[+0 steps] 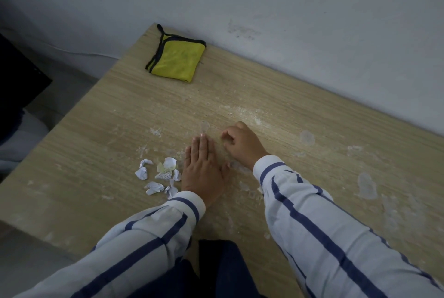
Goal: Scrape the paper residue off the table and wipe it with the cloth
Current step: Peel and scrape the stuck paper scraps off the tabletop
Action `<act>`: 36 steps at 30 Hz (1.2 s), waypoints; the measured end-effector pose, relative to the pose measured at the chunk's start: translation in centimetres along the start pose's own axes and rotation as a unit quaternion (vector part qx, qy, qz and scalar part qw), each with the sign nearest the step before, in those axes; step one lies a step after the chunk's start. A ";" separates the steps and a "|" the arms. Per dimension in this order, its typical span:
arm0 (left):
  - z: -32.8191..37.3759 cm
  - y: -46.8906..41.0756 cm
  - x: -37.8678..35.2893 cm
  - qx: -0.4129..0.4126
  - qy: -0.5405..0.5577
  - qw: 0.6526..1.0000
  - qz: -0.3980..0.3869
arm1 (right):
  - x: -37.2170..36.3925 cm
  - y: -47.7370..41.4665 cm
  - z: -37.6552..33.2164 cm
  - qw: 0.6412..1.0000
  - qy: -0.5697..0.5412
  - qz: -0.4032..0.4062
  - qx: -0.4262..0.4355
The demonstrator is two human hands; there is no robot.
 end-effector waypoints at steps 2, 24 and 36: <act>-0.1 -0.2 -0.1 0.002 -0.003 1.000 0.001 | -0.1 0.0 -0.3 0.999 0.024 0.025 0.013; -0.1 -0.1 -0.3 0.000 -0.028 1.000 0.009 | 0.0 0.2 -0.2 0.999 0.038 -0.005 0.028; 0.0 -0.3 -0.1 0.007 -0.036 0.999 -0.002 | -0.5 -0.4 -1.6 0.991 0.133 0.007 0.014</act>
Point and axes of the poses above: each hand's wrist, its own y-axis away from the middle knuckle, its own x-axis out of the back of the hand, z = x × y, the point moved 5 cm from there along -y, towards the middle knuckle, and after that the axes turned 10 degrees about x, right-handed, at the moved point
